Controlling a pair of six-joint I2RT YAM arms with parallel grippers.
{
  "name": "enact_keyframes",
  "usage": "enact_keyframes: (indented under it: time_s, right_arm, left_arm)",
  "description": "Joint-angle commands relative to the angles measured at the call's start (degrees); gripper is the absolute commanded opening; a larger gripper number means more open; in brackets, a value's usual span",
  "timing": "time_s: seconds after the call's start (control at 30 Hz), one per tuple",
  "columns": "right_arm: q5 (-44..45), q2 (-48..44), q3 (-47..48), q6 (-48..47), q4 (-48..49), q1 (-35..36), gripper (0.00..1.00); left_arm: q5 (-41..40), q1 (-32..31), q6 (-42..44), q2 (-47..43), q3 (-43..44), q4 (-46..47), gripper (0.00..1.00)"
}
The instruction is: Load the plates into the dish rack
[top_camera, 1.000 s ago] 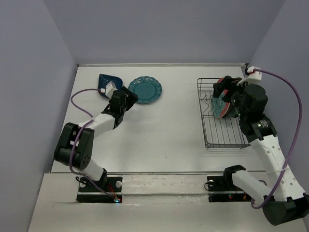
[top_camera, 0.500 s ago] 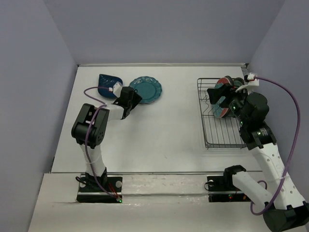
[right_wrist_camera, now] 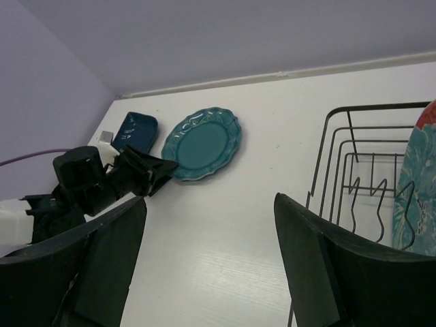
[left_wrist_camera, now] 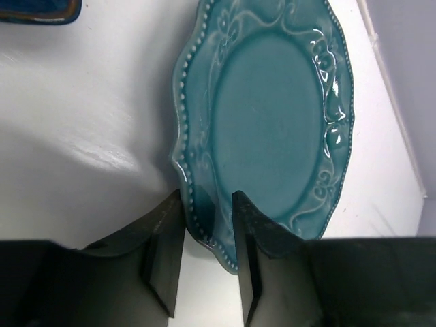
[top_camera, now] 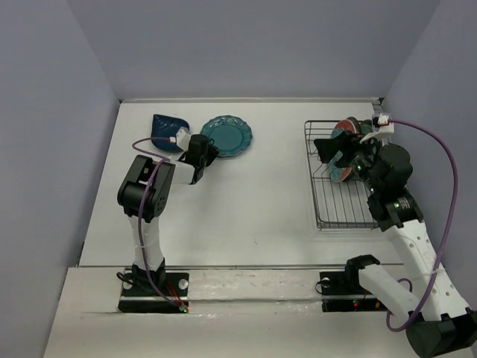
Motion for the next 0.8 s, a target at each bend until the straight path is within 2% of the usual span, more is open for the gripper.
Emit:
enact_keyframes:
  time_s: [0.0, 0.03, 0.07, 0.1, 0.13, 0.17, 0.33, 0.6, 0.77]
  right_arm:
    - [-3.4, -0.5, 0.0, 1.2, 3.5, 0.5, 0.8]
    - [-3.7, -0.3, 0.0, 1.4, 3.4, 1.1, 0.8]
    - [-4.4, -0.1, 0.1, 1.6, 3.4, 1.1, 0.8]
    - [-4.8, -0.1, 0.1, 1.6, 3.2, 1.1, 0.8]
    - [-5.1, 0.0, 0.2, 1.8, 3.0, 1.1, 0.79]
    - [-5.3, -0.1, 0.1, 1.7, 2.8, 1.6, 0.79]
    - [-5.7, -0.3, -0.1, 2.4, 2.7, 2.1, 0.79]
    - [-6.9, 2.4, -0.4, 3.1, 1.4, 4.0, 0.8]
    - [-5.3, 7.9, -0.3, 3.0, 2.0, 7.7, 0.86]
  left_arm:
    - [-2.8, -1.0, -2.3, 1.5, -1.2, 8.9, 0.34]
    - [-3.0, -1.0, -2.4, 1.6, -1.7, 11.5, 0.29]
    - [-3.1, -1.0, -2.3, 1.6, -2.8, 13.0, 0.17]
    - [-3.0, -1.0, -2.3, 1.6, -3.3, 14.4, 0.17]
    - [-3.0, -0.9, -1.6, 1.3, -3.8, 15.7, 0.07]
    - [-3.0, -1.0, -1.1, 0.9, -4.7, 17.9, 0.06]
    - [-2.4, -0.9, 0.3, -3.6, -8.5, 23.7, 0.06]
    - [1.8, -1.6, 0.8, -13.6, -19.6, 35.3, 0.06]
    - [4.9, -1.6, -0.5, -20.6, -25.2, 38.4, 0.06]
